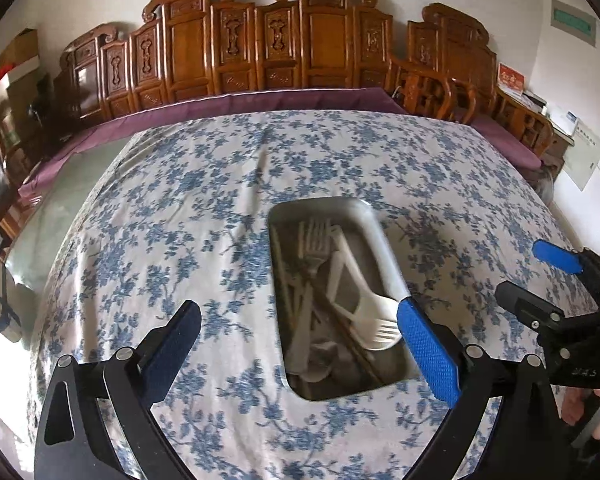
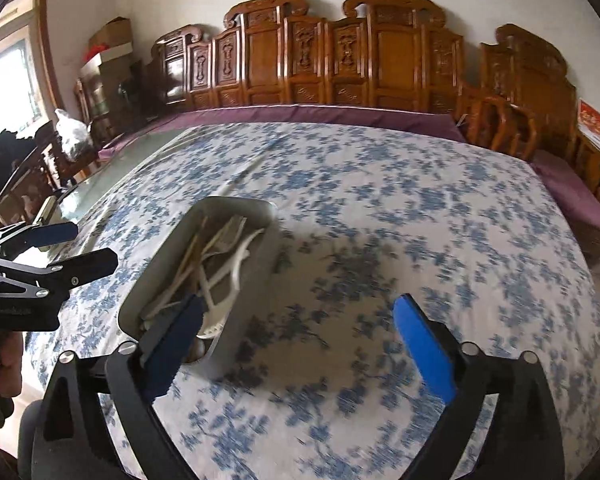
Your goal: Organize utensils
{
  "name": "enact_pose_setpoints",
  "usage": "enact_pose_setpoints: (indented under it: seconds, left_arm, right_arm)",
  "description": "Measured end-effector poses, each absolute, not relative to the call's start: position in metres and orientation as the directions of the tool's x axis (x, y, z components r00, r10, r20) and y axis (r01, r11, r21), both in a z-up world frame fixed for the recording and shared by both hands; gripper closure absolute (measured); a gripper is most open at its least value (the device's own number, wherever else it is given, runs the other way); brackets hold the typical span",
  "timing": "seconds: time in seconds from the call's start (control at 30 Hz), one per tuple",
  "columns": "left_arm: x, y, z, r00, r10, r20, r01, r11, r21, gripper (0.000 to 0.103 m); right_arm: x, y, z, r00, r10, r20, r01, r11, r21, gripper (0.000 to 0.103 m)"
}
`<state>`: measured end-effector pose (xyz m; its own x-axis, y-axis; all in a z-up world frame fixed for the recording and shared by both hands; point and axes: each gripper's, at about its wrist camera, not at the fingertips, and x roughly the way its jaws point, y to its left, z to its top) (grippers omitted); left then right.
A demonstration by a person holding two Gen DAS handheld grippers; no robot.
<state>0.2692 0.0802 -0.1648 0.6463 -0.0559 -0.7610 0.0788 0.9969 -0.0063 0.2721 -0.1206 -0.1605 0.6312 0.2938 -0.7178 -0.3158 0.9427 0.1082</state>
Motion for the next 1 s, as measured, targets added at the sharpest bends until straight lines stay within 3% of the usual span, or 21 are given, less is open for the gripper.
enact_pose_setpoints:
  seconds: [0.43, 1.0]
  left_arm:
    - [0.231, 0.025, -0.144, 0.663, -0.065, -0.746, 0.103, 0.995, 0.005, 0.008]
    - [0.149, -0.004, -0.072, 0.756, -0.077, -0.65, 0.085, 0.996, -0.02, 0.008]
  right_arm:
    - [0.225, -0.175, -0.125, 0.69, 0.216, -0.691, -0.224, 0.971, 0.079, 0.003]
    - [0.139, -0.207, -0.058, 0.781, 0.181, -0.598, -0.175, 0.982, 0.069, 0.002]
